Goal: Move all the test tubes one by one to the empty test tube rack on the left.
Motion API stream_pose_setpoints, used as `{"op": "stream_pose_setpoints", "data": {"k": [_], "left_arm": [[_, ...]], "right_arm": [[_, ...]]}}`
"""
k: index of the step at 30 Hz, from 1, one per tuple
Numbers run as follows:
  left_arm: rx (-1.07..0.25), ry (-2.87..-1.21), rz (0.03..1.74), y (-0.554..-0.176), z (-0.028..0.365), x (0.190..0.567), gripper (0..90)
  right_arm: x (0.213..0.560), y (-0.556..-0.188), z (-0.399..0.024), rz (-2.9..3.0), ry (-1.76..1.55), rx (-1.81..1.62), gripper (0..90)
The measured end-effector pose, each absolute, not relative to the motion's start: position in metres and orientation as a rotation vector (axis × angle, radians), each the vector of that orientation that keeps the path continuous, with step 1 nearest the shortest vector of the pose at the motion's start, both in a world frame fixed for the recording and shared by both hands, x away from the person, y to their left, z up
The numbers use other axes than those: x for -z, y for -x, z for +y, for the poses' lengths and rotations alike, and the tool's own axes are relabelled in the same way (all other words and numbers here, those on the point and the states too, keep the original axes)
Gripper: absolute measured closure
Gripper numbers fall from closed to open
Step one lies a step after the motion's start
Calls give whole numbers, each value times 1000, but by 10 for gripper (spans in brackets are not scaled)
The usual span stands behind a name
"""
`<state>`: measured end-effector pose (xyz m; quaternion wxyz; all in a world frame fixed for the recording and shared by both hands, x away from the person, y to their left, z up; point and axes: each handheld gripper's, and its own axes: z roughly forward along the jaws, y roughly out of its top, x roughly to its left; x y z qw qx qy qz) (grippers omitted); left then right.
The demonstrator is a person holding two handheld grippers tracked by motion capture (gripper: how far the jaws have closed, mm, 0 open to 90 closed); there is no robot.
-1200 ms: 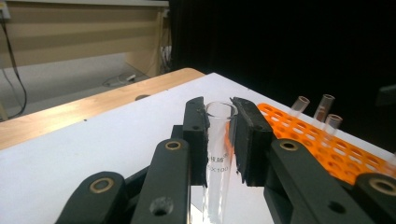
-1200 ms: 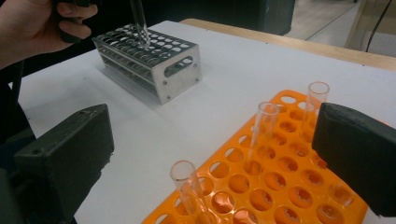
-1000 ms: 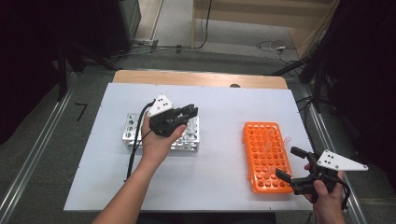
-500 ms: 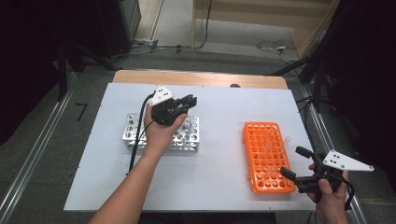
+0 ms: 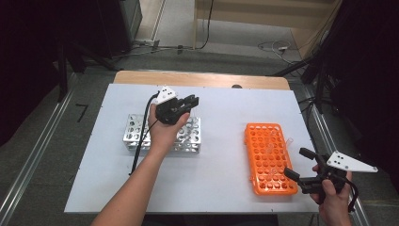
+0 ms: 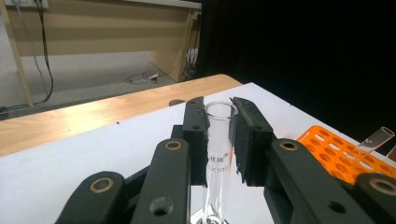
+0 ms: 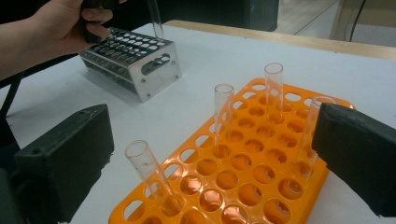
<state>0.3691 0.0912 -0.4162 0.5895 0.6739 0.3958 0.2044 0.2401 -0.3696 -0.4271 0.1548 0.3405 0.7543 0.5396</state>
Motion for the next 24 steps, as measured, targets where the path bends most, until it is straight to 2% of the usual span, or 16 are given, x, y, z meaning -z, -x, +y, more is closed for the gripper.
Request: {"op": "stream_pose_setpoints", "data": {"k": [24], "left_arm": [[-551, -1696, 900, -364, 79, 430, 756]], "right_arm": [[428, -240, -369, 2164, -976, -1543, 0]]}}
